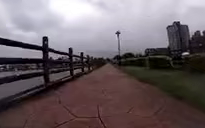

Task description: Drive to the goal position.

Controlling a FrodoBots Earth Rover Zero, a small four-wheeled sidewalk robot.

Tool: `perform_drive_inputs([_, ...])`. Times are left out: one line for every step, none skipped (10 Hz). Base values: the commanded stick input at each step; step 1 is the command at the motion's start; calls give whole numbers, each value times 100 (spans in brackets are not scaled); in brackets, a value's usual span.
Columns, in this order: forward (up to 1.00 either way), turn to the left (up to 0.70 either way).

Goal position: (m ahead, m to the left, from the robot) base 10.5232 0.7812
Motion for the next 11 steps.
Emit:
perform_drive_inputs([100, 0])
perform_drive_inputs([100, 0])
perform_drive_inputs([100, 0])
perform_drive_inputs([100, 0])
perform_drive_inputs([100, 0])
perform_drive_inputs([100, 0])
perform_drive_inputs([100, 0])
perform_drive_inputs([100, 0])
perform_drive_inputs([100, 0])
perform_drive_inputs([100, 0])
perform_drive_inputs([100, 0])
